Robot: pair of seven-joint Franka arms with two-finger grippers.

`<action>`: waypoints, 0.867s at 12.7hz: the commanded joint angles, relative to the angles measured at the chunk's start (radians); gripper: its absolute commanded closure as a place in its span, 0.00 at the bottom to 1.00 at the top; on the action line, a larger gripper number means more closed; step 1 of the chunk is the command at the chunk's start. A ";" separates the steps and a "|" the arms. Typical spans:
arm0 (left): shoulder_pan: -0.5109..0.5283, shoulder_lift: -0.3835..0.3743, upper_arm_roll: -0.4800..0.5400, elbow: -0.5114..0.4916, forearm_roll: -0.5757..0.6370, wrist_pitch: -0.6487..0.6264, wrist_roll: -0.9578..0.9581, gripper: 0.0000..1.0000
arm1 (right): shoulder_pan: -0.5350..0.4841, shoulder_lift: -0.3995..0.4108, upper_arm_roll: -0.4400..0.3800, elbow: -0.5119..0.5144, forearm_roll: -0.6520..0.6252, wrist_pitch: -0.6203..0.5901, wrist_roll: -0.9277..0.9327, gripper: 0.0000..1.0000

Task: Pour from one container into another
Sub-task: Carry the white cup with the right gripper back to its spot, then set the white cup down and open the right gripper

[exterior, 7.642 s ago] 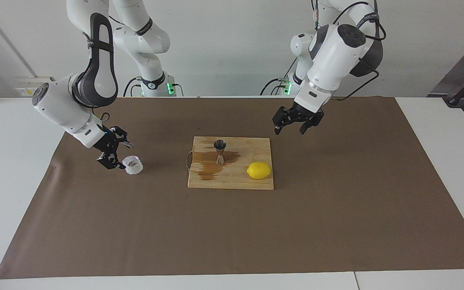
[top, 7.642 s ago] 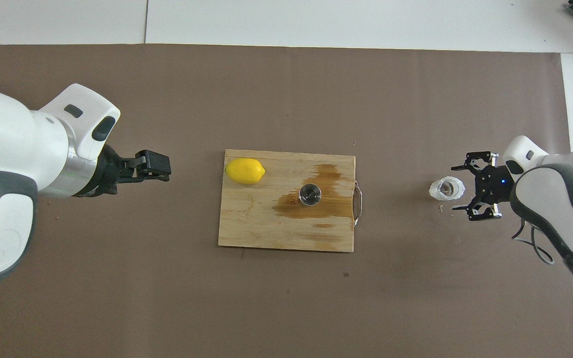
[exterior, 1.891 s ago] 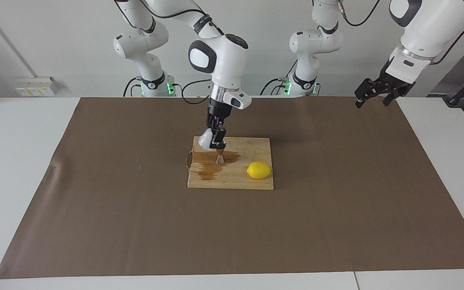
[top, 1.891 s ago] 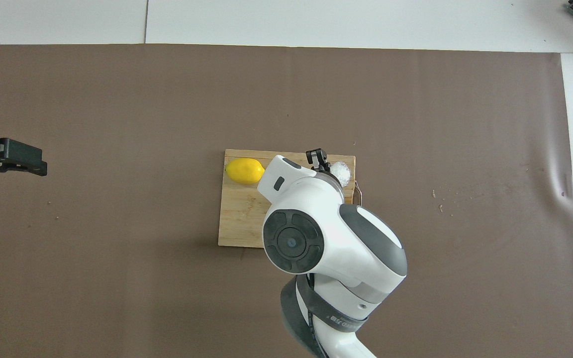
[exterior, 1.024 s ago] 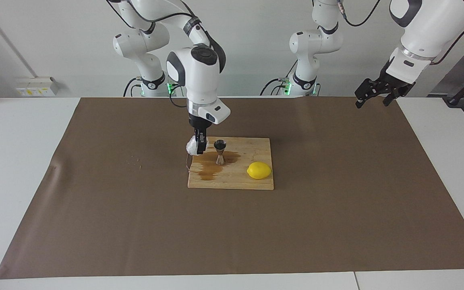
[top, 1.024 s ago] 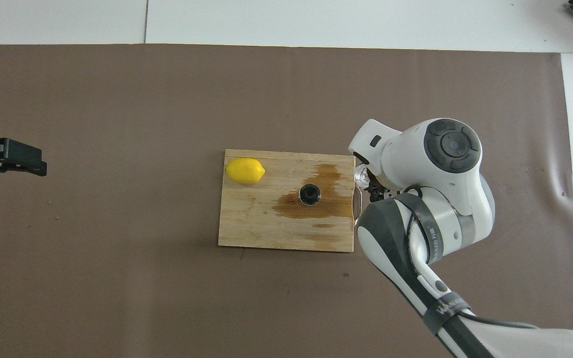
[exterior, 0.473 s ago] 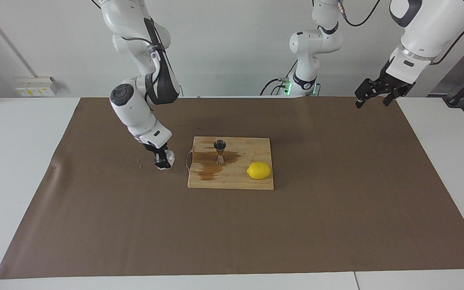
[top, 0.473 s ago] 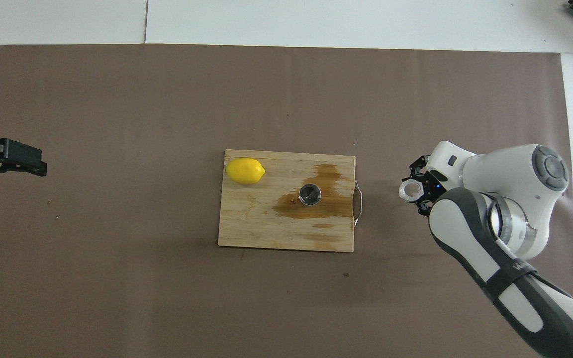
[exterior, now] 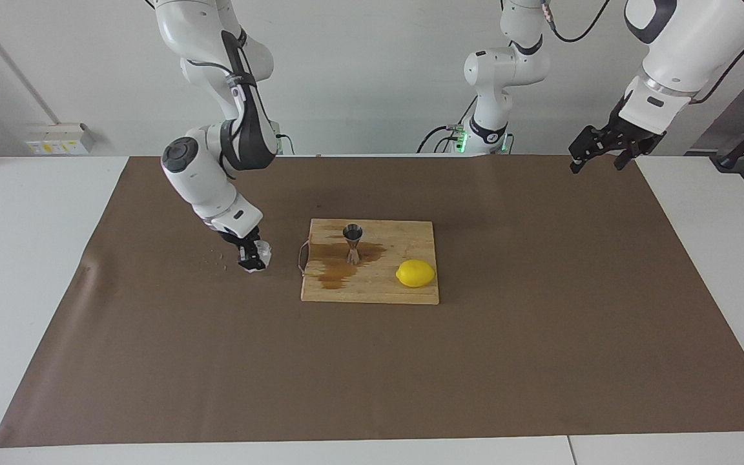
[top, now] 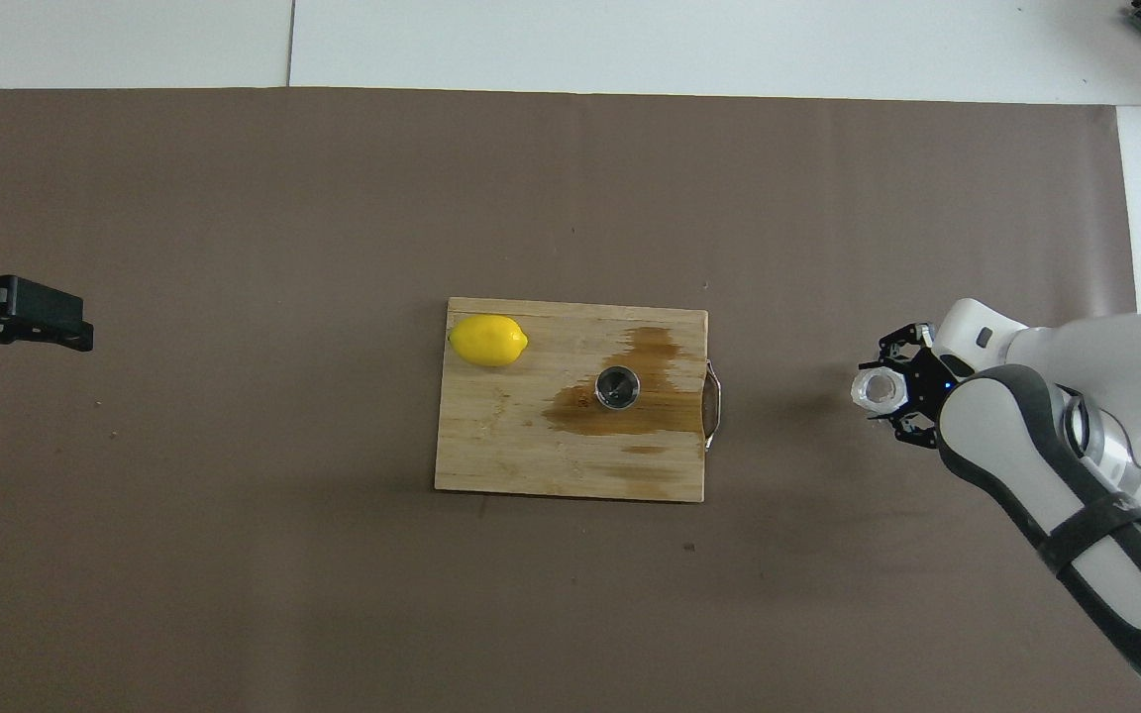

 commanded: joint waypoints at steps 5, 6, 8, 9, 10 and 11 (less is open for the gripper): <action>-0.007 -0.018 0.007 -0.010 0.015 -0.012 -0.001 0.00 | -0.045 -0.051 0.011 0.036 0.032 -0.076 0.001 0.00; -0.007 -0.018 0.007 -0.010 0.017 -0.012 0.000 0.00 | -0.045 -0.068 0.009 0.064 0.021 -0.113 0.041 0.00; -0.007 -0.018 0.007 -0.010 0.017 -0.012 0.000 0.00 | -0.039 -0.128 0.008 0.098 0.016 -0.138 0.131 0.00; -0.007 -0.018 0.007 -0.010 0.017 -0.013 -0.001 0.00 | -0.038 -0.161 0.008 0.116 0.016 -0.138 0.199 0.00; -0.007 -0.018 0.007 -0.010 0.017 -0.013 0.000 0.00 | -0.035 -0.184 0.008 0.142 0.015 -0.141 0.286 0.00; -0.007 -0.018 0.007 -0.010 0.017 -0.013 0.000 0.00 | -0.033 -0.188 0.011 0.182 -0.005 -0.168 0.395 0.00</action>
